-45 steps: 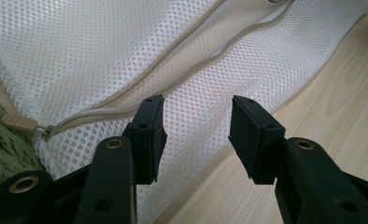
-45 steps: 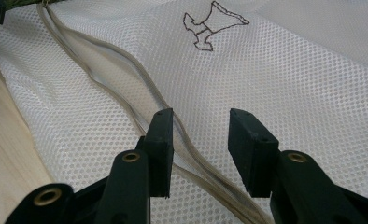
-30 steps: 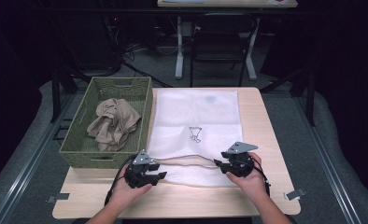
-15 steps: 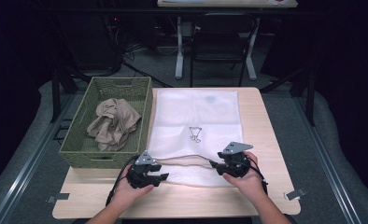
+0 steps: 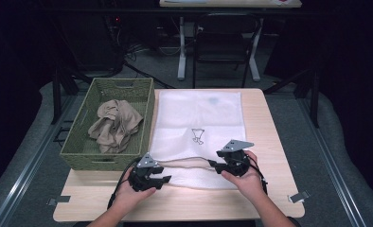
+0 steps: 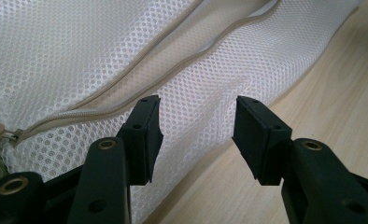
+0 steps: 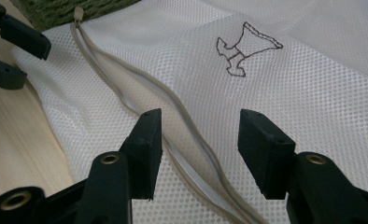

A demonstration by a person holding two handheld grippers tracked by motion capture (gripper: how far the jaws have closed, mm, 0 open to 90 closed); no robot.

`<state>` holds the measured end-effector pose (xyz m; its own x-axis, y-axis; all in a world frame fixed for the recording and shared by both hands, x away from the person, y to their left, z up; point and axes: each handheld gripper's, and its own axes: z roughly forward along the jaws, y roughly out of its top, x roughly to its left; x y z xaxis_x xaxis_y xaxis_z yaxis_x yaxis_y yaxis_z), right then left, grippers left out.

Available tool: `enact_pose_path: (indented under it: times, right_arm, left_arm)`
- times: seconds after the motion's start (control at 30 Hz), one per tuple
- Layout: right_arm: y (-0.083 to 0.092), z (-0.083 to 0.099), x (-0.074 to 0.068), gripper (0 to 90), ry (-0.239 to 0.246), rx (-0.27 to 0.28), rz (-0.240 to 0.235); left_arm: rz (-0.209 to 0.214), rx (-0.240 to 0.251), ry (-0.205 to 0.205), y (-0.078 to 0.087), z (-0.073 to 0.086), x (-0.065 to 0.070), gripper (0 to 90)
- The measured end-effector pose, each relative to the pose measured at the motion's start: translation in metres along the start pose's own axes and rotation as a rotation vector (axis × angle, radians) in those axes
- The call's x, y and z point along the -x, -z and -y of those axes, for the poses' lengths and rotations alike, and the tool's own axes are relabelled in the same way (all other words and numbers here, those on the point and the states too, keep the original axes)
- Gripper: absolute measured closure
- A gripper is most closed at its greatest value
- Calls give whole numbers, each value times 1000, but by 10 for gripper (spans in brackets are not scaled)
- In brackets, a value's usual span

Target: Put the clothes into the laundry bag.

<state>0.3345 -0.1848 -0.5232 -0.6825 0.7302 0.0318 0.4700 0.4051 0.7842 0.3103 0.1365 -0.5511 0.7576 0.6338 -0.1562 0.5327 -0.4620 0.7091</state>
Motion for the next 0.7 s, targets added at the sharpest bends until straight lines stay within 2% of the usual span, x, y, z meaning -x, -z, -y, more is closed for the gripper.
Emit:
enact_pose_path:
  times: [0.07, 0.33, 0.5, 0.7]
  right_arm:
    - [0, -4, 1, 500, -11, 7, -2]
    - [-3, -19, 8, 526, -48, 42, 24]
    - [-6, -28, 9, 515, -45, 60, 36]
    - [-9, -28, 5, 513, -21, 71, 42]
  left_arm:
    - [-16, -2, -2, -1, 0, 0, 520]
    - [-3, -2, 9, 0, 0, 0, 530]
    - [-1, 6, 10, 2, 0, -1, 531]
    - [23, 15, 21, 2, 0, -1, 524]
